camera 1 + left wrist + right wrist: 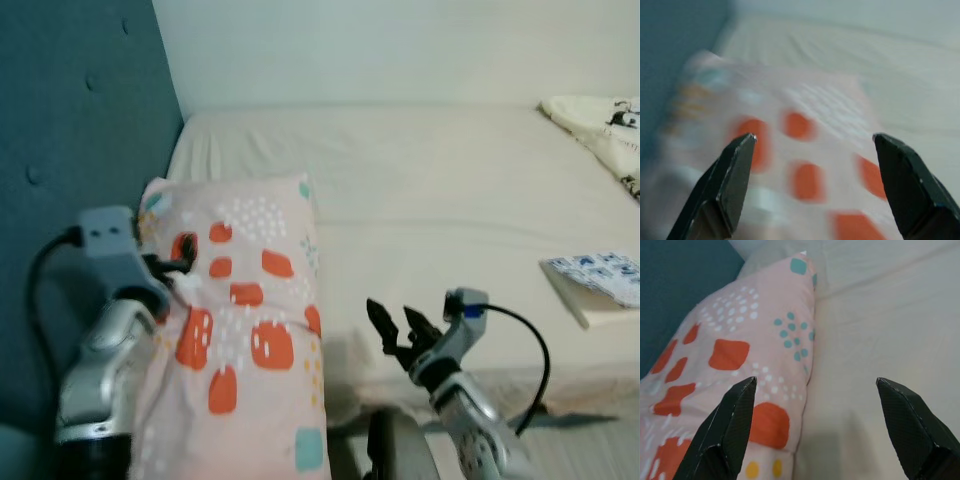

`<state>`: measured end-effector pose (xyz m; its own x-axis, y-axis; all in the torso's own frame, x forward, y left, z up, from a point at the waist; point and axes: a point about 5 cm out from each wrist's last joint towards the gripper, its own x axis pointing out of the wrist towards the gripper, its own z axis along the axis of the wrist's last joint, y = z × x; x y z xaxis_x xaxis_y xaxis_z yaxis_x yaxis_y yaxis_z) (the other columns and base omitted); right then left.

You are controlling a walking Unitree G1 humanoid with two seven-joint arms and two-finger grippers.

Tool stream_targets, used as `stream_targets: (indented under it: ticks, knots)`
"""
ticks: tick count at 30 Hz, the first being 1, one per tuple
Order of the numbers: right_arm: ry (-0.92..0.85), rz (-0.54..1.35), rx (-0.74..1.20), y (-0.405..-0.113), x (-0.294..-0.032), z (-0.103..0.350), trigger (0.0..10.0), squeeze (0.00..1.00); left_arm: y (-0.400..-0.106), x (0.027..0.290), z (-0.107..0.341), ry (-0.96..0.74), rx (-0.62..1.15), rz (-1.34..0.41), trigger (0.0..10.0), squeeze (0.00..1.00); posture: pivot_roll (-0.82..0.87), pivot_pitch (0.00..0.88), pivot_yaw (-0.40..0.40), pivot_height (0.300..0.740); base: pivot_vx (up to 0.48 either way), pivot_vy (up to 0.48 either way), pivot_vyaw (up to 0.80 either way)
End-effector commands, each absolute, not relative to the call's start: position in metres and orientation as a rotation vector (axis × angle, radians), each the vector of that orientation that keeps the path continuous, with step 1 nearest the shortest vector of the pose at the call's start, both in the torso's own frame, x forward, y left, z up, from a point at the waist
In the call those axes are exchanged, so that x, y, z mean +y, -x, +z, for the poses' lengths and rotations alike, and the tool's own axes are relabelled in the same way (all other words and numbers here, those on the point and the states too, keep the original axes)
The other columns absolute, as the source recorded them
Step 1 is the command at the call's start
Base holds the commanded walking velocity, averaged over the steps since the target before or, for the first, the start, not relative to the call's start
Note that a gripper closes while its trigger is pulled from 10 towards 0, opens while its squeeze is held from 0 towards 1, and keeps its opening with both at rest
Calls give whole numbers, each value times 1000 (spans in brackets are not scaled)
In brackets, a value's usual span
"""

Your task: Clean up the room

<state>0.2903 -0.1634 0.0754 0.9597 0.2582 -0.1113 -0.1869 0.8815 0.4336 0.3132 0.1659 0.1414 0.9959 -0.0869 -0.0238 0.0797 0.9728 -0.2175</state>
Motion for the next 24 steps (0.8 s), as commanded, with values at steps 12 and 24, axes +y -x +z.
stream_targets:
  ticks: [12,24]
  knots:
    - [-389,140,302,-282,-186,32,10000,0,-286,135,30,182,383,-137,10000,0,53,66,-32,693,0,0,0]
    - [-305,3,519,-260,-204,-21,10000,0,-244,159,-43,97,683,-152,10000,0,57,0,-15,728,0,-39,0]
